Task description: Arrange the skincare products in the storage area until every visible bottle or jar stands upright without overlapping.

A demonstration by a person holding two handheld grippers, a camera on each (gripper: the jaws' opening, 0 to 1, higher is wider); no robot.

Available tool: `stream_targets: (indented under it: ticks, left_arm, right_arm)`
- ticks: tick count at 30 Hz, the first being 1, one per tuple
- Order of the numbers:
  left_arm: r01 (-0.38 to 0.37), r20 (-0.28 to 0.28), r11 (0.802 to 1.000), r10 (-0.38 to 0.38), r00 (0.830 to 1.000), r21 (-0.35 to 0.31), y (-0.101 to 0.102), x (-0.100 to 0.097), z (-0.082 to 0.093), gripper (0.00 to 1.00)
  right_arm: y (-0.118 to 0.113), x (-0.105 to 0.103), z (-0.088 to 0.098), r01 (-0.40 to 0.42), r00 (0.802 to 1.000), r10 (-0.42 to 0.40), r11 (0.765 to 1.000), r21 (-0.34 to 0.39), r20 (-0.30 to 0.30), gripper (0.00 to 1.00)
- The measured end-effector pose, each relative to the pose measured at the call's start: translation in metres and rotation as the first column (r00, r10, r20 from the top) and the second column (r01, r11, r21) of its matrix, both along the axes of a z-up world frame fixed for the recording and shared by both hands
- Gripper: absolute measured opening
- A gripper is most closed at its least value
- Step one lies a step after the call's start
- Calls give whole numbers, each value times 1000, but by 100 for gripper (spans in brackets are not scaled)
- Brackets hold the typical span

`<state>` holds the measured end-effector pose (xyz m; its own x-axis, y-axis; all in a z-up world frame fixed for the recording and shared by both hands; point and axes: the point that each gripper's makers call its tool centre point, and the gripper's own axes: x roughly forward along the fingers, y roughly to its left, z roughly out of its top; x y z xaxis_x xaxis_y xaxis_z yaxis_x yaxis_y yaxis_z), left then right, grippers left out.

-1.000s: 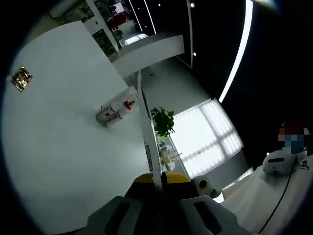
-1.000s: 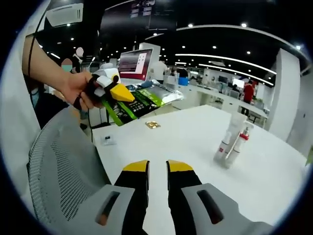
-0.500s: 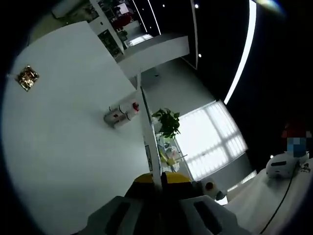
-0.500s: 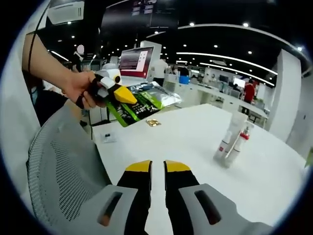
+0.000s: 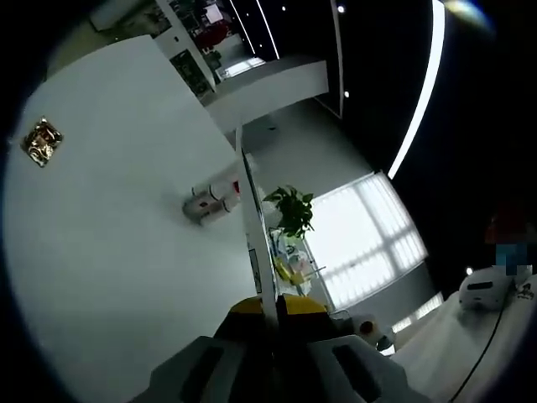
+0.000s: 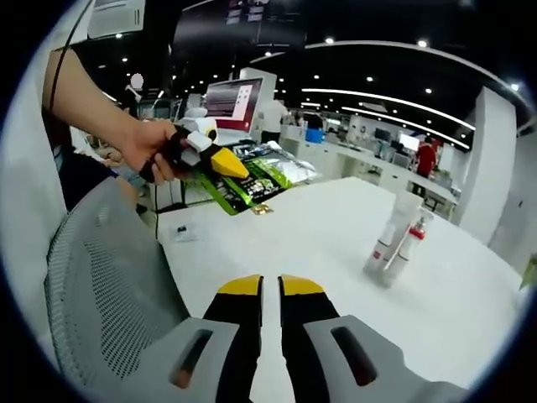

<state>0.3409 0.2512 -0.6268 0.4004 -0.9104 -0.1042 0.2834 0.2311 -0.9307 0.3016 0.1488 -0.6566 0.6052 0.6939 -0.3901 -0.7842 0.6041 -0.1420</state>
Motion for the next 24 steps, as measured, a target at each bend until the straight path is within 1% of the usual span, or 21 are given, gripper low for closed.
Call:
stream_targets:
  ticks: [24]
  left_arm:
    - [-2, -5, 1000, 2, 1000, 18, 5, 1, -6, 2]
  right_arm:
    - [-1, 1, -2, 4, 1000, -5, 1000, -5, -9, 4]
